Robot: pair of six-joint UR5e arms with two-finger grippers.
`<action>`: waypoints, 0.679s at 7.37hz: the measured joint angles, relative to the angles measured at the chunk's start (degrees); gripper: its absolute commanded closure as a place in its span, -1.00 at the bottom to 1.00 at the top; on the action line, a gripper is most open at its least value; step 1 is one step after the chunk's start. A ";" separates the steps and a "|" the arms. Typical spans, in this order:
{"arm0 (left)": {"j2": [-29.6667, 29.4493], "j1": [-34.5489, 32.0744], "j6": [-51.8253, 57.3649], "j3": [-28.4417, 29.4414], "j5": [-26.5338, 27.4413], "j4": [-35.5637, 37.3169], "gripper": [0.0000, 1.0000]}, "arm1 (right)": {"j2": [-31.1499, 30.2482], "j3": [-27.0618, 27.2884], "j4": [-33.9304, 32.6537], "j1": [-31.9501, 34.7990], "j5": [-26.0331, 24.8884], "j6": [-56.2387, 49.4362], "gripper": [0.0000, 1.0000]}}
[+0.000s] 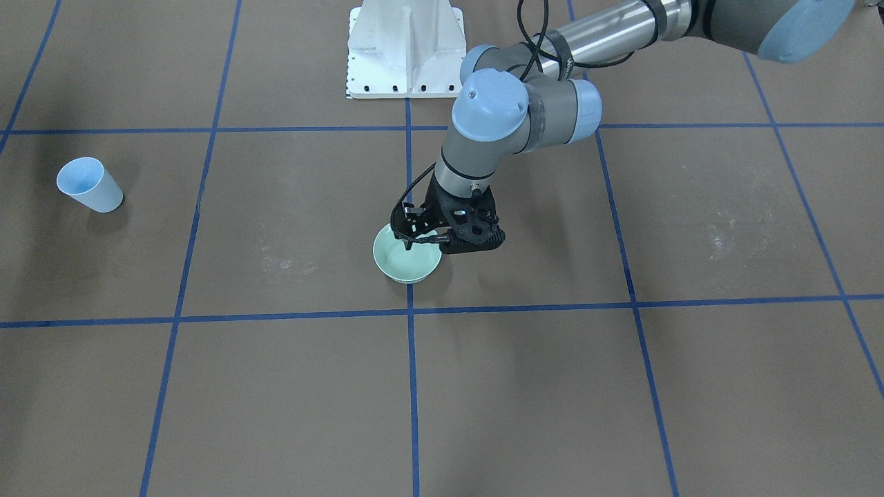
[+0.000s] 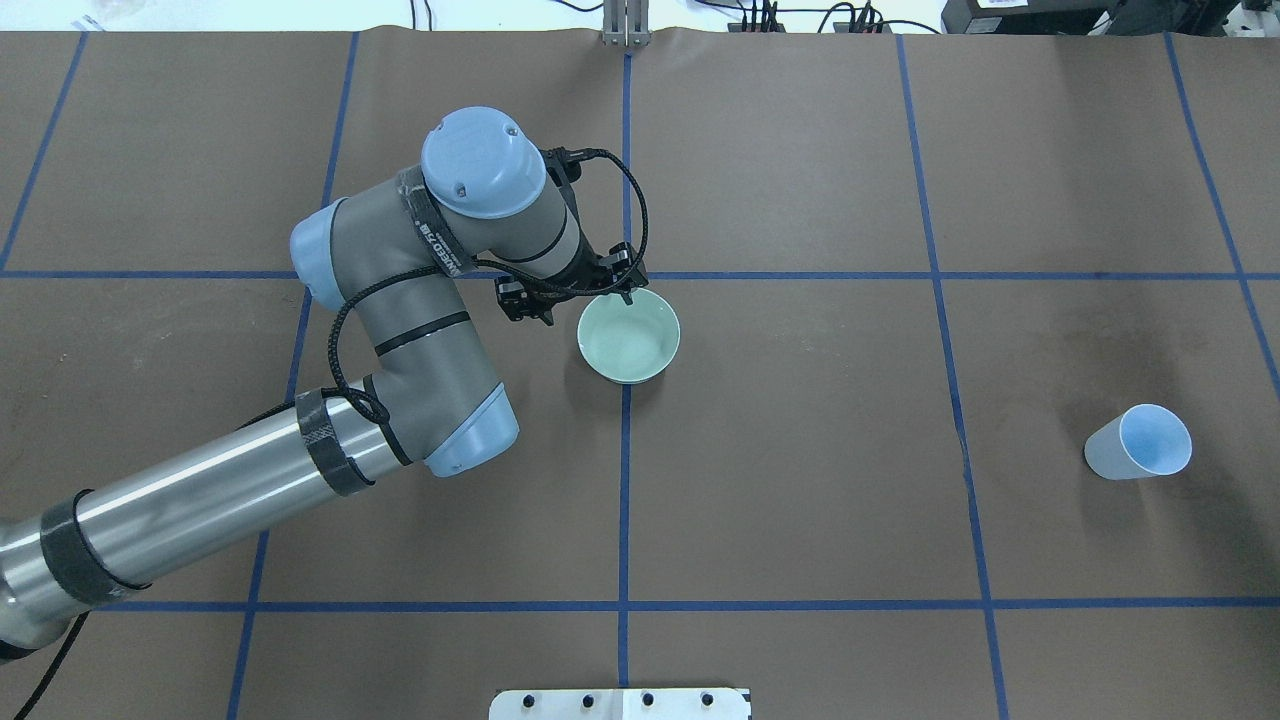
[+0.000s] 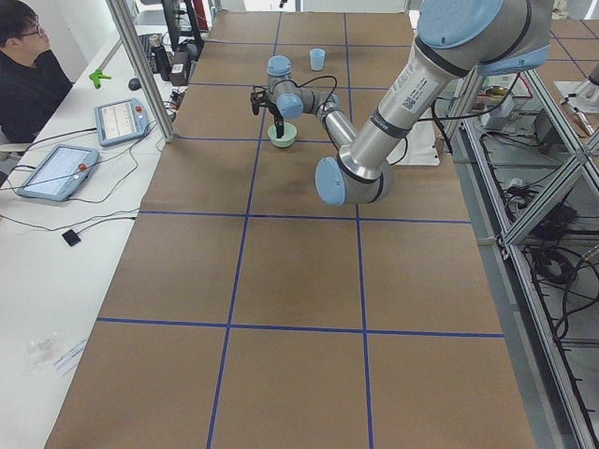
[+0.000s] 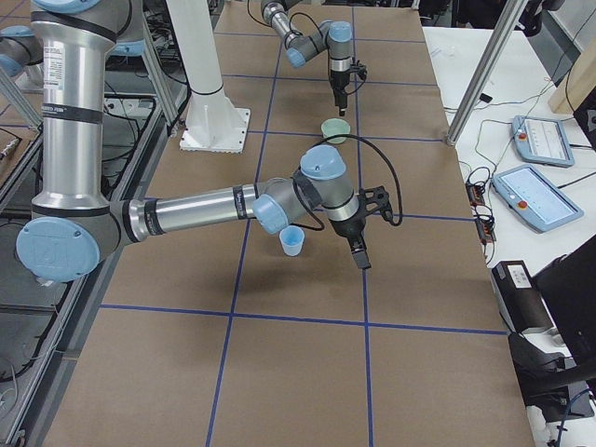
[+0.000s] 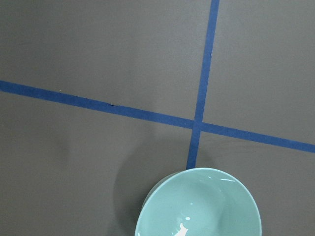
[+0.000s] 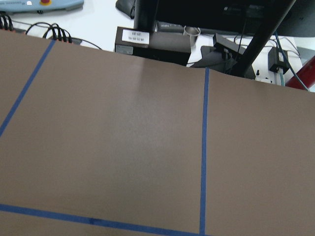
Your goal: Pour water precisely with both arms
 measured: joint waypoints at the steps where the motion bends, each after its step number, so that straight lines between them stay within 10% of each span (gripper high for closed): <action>1: -0.08 0.17 0.16 1.71 0.02 -0.75 -0.84 | 0.83 -0.14 -4.38 0.43 2.39 -0.98 -0.98; 3: -0.10 0.84 0.38 3.13 -0.03 -1.13 -0.59 | 0.99 -0.40 -7.49 0.62 4.55 -1.49 -0.98; 4: -0.10 1.30 0.41 3.29 -0.05 -1.17 -0.26 | 0.83 -0.52 -7.83 0.64 5.30 -1.53 -0.98; 5: -0.10 1.86 0.39 3.31 -0.05 -1.18 0.48 | 0.69 -0.56 -7.94 0.65 5.64 -1.53 -0.98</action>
